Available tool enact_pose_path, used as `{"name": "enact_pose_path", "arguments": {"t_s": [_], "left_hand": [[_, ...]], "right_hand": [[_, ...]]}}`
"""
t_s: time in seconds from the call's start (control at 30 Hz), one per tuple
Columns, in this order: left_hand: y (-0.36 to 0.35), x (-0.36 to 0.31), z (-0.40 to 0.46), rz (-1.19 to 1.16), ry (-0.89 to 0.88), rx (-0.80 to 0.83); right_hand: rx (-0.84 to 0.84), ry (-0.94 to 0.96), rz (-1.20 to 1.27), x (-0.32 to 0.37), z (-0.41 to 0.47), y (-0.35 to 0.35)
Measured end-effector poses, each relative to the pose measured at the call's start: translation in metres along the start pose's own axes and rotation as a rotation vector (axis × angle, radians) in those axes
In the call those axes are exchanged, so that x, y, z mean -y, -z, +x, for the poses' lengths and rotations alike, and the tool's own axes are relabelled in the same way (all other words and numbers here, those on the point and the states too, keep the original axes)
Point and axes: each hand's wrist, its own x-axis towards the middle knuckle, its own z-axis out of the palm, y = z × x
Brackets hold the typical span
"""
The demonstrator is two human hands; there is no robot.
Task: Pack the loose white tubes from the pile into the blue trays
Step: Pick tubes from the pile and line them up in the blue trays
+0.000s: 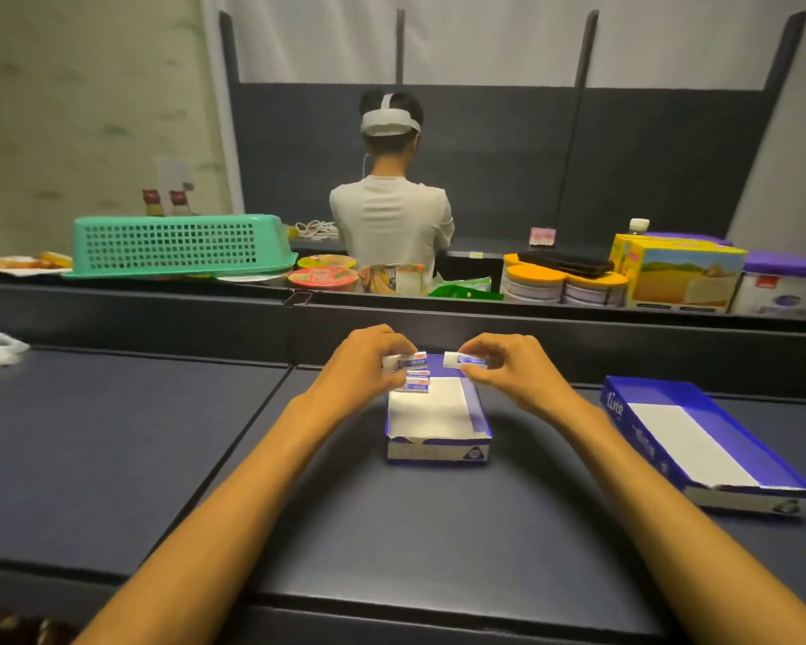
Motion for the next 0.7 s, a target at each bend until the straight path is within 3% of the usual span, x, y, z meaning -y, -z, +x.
{"name": "enact_pose_path", "arguments": {"t_s": [0.3, 0.7], "left_hand": [[-0.024, 0.005, 0.035, 0.262, 0.025, 0.213], [-0.036, 0.016, 0.04, 0.247, 0.054, 0.263]], "right_hand": [[-0.001, 0.004, 0.0, -0.018, 0.041, -0.019], [0.054, 0.014, -0.02, -0.019, 0.04, -0.02]]}}
